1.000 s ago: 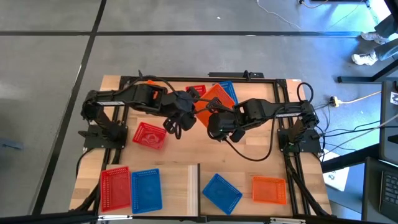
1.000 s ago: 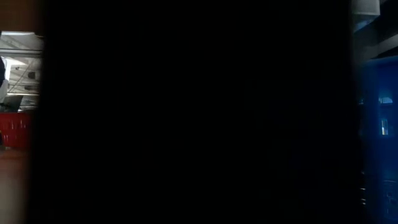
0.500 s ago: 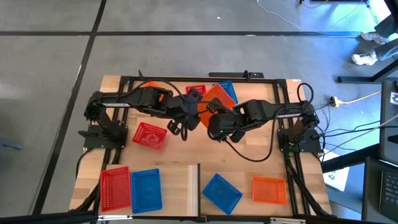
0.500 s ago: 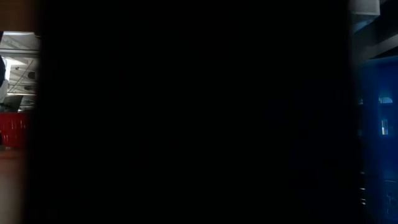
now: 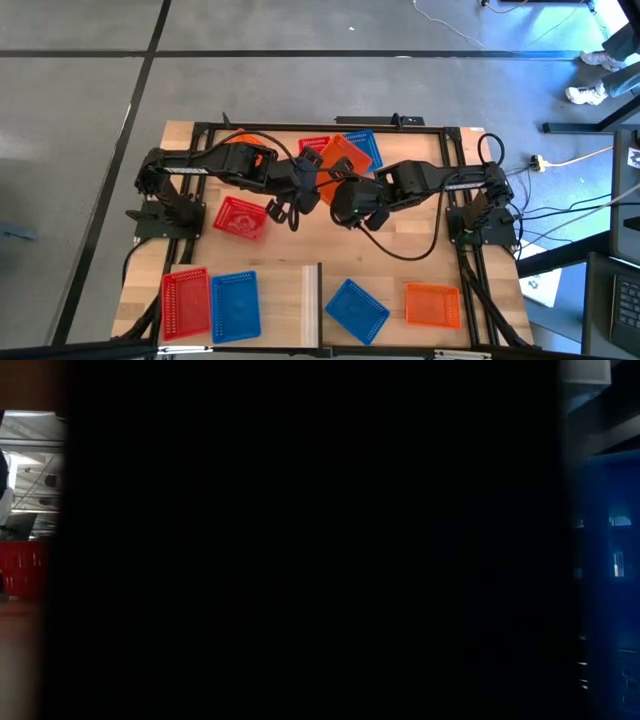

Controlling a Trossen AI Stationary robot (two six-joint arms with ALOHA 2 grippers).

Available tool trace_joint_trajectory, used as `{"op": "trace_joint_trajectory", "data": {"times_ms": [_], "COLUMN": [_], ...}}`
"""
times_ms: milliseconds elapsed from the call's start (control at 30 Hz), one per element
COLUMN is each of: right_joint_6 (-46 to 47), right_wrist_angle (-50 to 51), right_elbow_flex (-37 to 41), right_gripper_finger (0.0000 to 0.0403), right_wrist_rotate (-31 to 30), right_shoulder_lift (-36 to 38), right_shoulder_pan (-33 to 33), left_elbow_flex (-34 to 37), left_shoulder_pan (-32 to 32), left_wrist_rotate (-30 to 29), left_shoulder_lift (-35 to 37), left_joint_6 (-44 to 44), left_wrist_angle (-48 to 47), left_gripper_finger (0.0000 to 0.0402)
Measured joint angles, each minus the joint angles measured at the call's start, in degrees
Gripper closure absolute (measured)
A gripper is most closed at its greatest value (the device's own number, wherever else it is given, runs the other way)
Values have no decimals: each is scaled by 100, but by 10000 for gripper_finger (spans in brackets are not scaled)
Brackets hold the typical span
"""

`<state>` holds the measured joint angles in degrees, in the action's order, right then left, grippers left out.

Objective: Stack baskets on shelf by color
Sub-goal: Put the middle orange bin on the shelf

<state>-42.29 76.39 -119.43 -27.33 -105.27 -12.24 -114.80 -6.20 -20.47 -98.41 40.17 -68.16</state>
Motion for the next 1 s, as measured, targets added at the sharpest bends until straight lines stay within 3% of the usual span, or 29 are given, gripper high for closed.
{"op": "trace_joint_trajectory", "data": {"times_ms": [167,533,867,1000], "right_joint_6": [1,231,1355,1455], "right_wrist_angle": [-113,-41,1109,1219], "right_elbow_flex": [-1,-366,-1558,-1437], "right_gripper_finger": [292,290,290,290], "right_wrist_rotate": [-2,-41,-668,-626], "right_shoulder_lift": [0,35,42,268], "right_shoulder_pan": [-46,-580,-1011,-1132], "left_elbow_flex": [0,-4,-10,-10], "left_shoulder_pan": [4,-170,-911,-1252], "left_wrist_rotate": [4,2,75,91], "left_shoulder_lift": [2,143,711,811], "left_joint_6": [-222,-1529,-3885,-5104], "left_wrist_angle": [-221,-1003,-1547,-1518], "left_gripper_finger": [401,401,401,402]}}
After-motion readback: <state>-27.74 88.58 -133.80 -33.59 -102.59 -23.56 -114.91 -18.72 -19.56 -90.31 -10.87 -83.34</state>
